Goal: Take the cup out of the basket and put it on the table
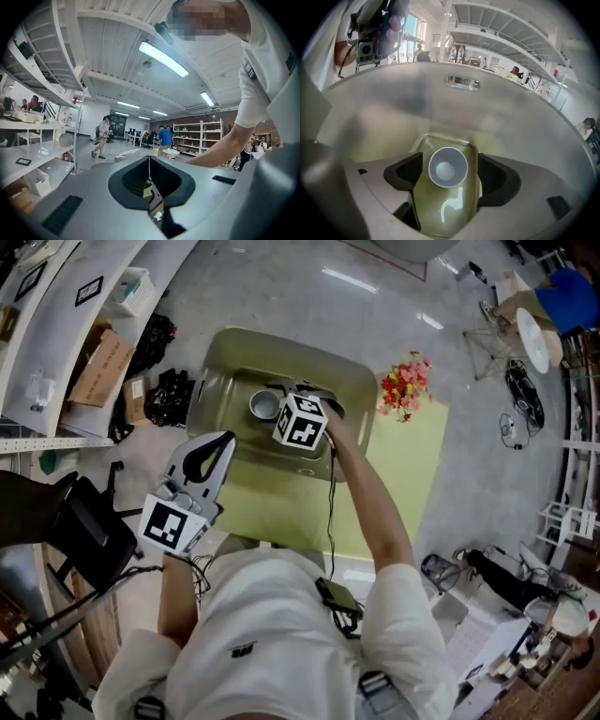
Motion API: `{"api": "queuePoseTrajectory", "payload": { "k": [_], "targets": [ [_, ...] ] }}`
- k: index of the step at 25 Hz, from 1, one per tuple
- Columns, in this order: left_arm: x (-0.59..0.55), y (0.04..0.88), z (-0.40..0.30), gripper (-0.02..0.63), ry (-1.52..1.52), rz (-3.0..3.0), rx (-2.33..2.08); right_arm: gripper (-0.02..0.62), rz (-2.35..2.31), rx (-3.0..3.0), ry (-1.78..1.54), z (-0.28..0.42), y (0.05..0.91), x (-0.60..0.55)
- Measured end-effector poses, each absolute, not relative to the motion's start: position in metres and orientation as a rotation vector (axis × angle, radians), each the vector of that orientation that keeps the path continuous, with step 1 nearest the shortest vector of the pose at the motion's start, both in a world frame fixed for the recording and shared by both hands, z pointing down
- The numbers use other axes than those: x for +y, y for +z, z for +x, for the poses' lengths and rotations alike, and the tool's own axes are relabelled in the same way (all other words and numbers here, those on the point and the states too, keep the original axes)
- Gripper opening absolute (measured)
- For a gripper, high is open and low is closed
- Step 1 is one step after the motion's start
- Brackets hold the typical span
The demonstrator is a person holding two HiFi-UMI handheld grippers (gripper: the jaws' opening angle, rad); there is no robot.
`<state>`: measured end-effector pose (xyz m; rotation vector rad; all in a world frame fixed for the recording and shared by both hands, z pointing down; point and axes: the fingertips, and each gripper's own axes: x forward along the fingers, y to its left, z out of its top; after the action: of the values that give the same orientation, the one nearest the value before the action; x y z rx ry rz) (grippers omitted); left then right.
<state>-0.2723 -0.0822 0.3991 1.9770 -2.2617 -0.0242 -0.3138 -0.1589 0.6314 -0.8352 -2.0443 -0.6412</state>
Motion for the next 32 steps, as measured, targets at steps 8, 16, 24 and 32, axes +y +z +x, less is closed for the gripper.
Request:
{"api": "queuePoseTrajectory", "payload": {
  "k": [8, 16, 24, 32],
  "targets": [
    [-0.082, 0.401, -0.278, 0.014, -0.029, 1.951, -2.271, 0.374, -0.893, -1.911, -0.690, -0.321, 0.668, -0.159],
    [-0.082, 0.408, -0.279, 0.014, -0.024, 1.937, -2.263, 0.374, -0.881, -1.886, -0.667, -0.321, 0.689, -0.159],
    [-0.086, 0.411, -0.279, 0.014, -0.010, 1.946, -2.254, 0.367, -0.880, -1.882, -0.686, -0.321, 0.688, -0.160],
    [-0.088, 0.411, -0.279, 0.014, -0.017, 1.939, -2.246, 0.361, -0.858, -1.910, -0.702, -0.324, 0.671, -0.159]
  ]
}}
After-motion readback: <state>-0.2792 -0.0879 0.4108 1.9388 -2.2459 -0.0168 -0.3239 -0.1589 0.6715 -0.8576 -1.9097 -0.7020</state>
